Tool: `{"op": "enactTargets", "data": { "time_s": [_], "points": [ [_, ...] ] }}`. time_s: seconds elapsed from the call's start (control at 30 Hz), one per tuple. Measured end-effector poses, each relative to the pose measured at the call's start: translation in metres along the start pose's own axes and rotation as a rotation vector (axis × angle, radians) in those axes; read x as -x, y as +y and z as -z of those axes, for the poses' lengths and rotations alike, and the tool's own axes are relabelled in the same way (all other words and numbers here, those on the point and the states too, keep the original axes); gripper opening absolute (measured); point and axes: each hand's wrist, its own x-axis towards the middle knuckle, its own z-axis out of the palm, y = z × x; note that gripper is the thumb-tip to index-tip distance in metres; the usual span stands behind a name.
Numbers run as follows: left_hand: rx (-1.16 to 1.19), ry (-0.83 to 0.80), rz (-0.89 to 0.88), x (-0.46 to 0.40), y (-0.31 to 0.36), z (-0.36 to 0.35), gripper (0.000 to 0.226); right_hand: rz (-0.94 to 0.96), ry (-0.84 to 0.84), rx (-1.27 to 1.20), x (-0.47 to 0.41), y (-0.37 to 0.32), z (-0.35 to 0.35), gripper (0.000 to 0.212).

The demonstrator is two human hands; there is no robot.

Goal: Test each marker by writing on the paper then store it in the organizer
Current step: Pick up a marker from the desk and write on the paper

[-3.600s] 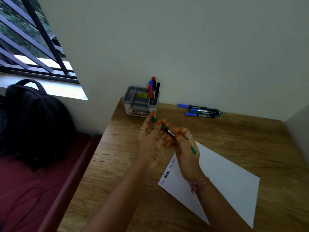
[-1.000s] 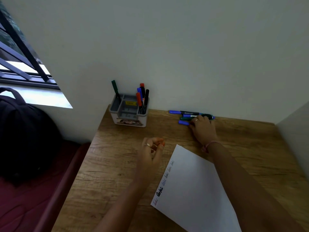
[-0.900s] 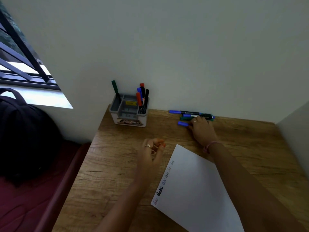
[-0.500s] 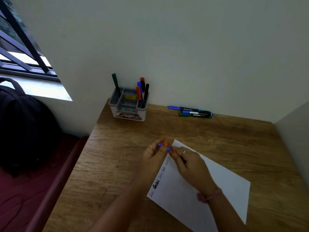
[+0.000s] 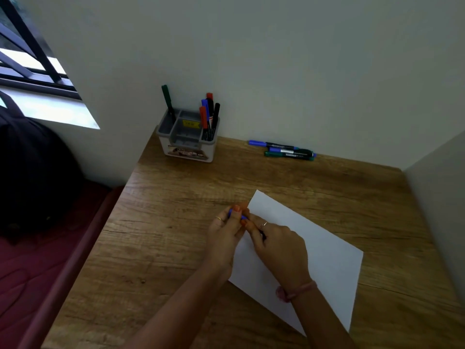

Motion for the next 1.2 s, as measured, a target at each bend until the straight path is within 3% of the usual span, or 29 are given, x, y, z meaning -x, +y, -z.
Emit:
{"op": "enactTargets", "data": {
  "time_s": [0.13,0.2,0.27,0.43,0.5,0.57,0.63,0.73,0.8,0.87,0.93,0.97,1.07,1.2],
  "points": [
    [-0.109,0.003,-0.017,-0.007,0.013,0.004,0.023,-0.145,-0.358,-0.245,-0.007,0.012,0.011,0.052],
    [-0.306,0.098,-0.133,-0.027,0.023,0.014,0.023,-0.272,-0.466,-0.52,-0.011,0.023,0.019,0.047],
    [-0.596,0.081,-0.295,-0.045,0.032,0.026,0.021,-0.36,-0.514,-0.808,-0.013,0.032,0.025,0.035],
    [-1.523,-0.412,-0.581,-0.076,0.049,0.037,0.027,-0.635,-0.485,-1.618,-0.022,0.05,0.032,0.031],
    [-1.704,-0.568,-0.657,-0.09,0.047,0.037,0.039,-0.723,-0.441,-1.97,-0.023,0.057,0.026,0.038],
    [-1.791,-0.633,-0.697,-0.101,0.047,0.036,0.058,-0.746,-0.436,-2.105,-0.026,0.059,0.019,0.043],
    [-1.826,-0.66,-0.766,-0.103,0.049,0.034,0.079,-0.663,-0.379,-2.109,-0.031,0.061,0.007,0.054],
    [-1.798,-0.729,-0.843,-0.108,0.05,0.037,0.054,-0.576,-0.416,-2.124,-0.034,0.065,-0.004,0.097],
    [-1.773,-0.736,-0.858,-0.111,0.048,0.039,0.05,-0.56,-0.489,-2.167,-0.039,0.062,-0.003,0.112],
    [-1.75,-0.719,-0.853,-0.114,0.046,0.04,0.053,-0.576,-0.404,-1.971,-0.041,0.062,-0.008,0.093],
    [-1.729,-0.713,-0.848,-0.116,0.045,0.041,0.057,-0.567,-0.283,-1.654,-0.046,0.061,-0.014,0.047],
    [-1.732,-0.709,-0.837,-0.116,0.045,0.041,0.057,-0.546,-0.259,-1.519,-0.048,0.06,-0.015,0.039],
    [-1.76,-0.694,-0.818,-0.116,0.046,0.04,0.059,-0.466,-0.263,-1.181,-0.055,0.063,-0.014,0.045],
    [-1.806,-0.668,-0.797,-0.12,0.045,0.039,0.068,-0.294,-0.34,-1.105,-0.065,0.068,-0.014,0.034]
  ]
}}
